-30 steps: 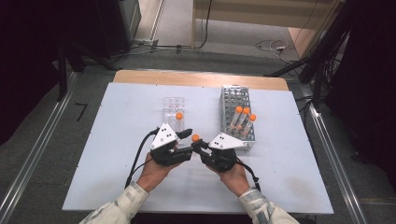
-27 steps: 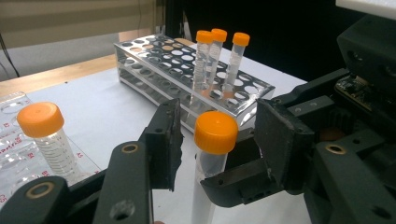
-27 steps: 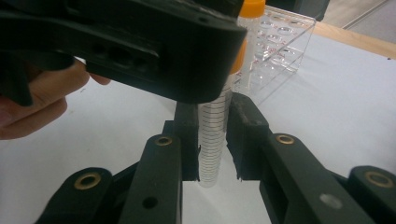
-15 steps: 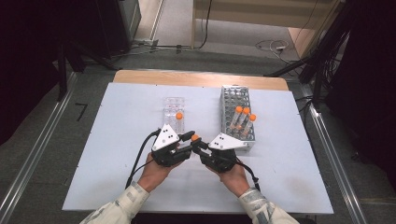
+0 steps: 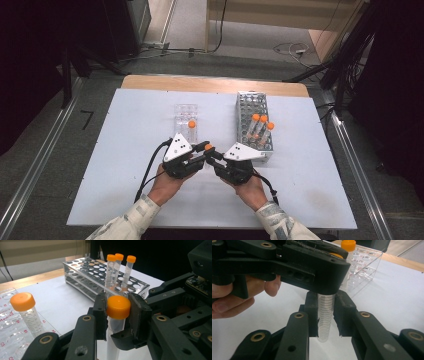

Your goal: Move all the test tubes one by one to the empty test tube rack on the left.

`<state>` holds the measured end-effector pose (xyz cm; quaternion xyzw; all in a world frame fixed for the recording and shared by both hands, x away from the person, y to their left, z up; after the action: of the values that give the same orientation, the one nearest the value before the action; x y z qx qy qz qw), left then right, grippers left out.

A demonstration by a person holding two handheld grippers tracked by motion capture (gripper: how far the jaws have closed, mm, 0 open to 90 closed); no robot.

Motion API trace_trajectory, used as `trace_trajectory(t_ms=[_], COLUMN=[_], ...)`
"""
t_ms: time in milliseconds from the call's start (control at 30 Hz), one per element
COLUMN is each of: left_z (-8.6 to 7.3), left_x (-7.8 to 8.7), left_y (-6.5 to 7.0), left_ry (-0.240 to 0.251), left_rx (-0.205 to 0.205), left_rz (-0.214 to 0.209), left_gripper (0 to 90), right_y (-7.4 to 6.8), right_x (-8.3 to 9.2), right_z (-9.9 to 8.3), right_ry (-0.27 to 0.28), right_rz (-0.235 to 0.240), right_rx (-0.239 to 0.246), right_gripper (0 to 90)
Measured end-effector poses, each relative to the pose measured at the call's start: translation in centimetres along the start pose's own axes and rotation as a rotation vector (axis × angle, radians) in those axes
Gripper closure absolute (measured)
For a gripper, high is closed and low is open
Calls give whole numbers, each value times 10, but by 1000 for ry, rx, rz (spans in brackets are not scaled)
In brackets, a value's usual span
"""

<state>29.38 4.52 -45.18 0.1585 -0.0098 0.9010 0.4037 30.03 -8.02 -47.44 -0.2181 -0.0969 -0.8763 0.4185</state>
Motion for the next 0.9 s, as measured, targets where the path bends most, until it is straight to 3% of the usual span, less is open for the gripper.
trace_trajectory(t_ms=[33,133,167,400,900], left_z=[0,1,1,3,22], left_x=[0,2,2,9,33], left_y=[-1,-4,-6,-16,-37], left_ry=[4,6,11,25,87], left_rx=[-1,5,15,28,81], left_rz=[5,19,23,52,110], left_gripper=[695,695,695,695,696], right_y=[1,2,5,12,21], right_x=[0,0,0,1,8], right_z=[0,0,0,-1,-1], right_ry=[-1,-6,-11,-26,-21], right_rz=[0,2,1,-27,-52], right_rx=[-6,-12,-15,-28,-44], right_gripper=[611,537,437,306,281])
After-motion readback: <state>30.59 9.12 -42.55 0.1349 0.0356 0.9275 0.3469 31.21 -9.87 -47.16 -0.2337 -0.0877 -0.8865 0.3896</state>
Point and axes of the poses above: each handheld gripper's, and its own axes: x roughly backward along the jaws, z roughly out of its top, y roughly to its right, the point moved 5 cm from there along -x, roughly forward along the jaws, and after that the axes turned 3 degrees about -z, right-handed, at the moved point
